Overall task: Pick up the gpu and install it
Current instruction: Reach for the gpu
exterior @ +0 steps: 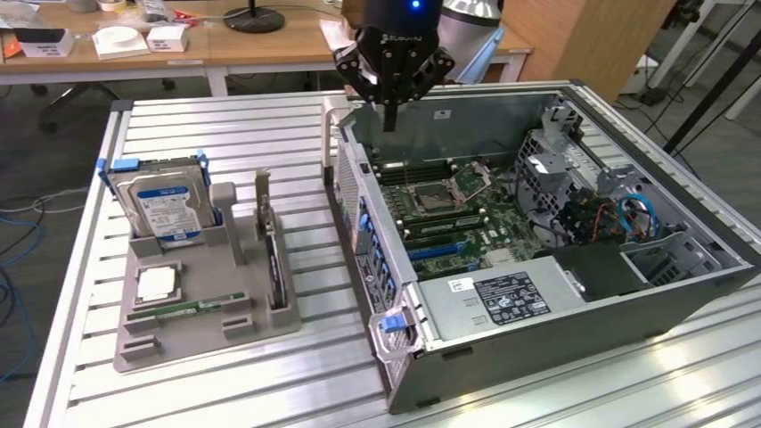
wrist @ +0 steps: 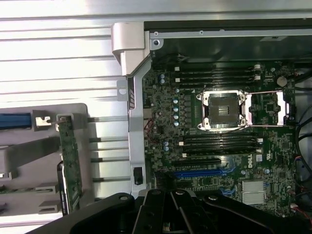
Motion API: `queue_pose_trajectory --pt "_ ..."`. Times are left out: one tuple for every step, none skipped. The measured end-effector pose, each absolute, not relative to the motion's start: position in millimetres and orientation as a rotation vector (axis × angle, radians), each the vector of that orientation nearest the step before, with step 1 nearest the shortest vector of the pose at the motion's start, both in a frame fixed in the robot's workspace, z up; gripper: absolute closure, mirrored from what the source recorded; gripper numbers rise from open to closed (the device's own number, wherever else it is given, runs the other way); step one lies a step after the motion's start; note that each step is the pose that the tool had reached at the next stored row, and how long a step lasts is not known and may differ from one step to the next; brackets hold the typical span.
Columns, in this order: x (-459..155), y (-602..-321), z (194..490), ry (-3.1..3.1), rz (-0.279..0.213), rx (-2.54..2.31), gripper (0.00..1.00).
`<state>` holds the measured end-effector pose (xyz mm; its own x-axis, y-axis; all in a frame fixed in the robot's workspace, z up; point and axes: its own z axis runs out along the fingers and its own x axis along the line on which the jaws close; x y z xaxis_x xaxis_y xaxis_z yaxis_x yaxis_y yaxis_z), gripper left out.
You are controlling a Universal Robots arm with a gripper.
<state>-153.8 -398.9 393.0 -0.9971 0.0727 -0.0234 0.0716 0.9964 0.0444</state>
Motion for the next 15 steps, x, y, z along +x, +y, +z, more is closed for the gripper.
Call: queue_pose_trajectory --pt "-154.3 -398.8 393.0 3.114 0.068 0.113 0.89" --pt "-154.9 -398.9 393.0 3.114 0.068 0.113 0.89" --pt "-155.6 -398.9 393.0 3.114 0.068 0.112 0.89" --pt "-156.2 -398.8 393.0 3.114 0.068 0.113 0.89" --pt "-156.6 -398.8 393.0 3.114 0.068 0.113 0.89" --pt "-156.6 -398.8 393.0 3.114 0.068 0.113 0.89" --pt "-156.6 -398.8 393.0 3.114 0.068 0.112 0.89" --pt "-156.6 -398.8 393.0 3.114 0.068 0.112 0.89" --pt "-156.6 -398.8 393.0 3.114 0.068 0.112 0.89" --pt "-156.7 -398.8 393.0 3.114 0.068 0.112 0.89" --pt "-156.8 -398.8 392.9 3.114 0.068 0.112 0.89" --pt "-157.1 -398.8 392.9 3.114 0.068 0.113 0.89" --pt "-157.4 -398.8 392.9 3.114 0.068 0.113 0.89" --pt "-157.6 -398.8 393.0 3.114 0.068 0.113 0.89" --pt "-157.8 -398.8 393.0 3.114 0.068 0.112 0.89"
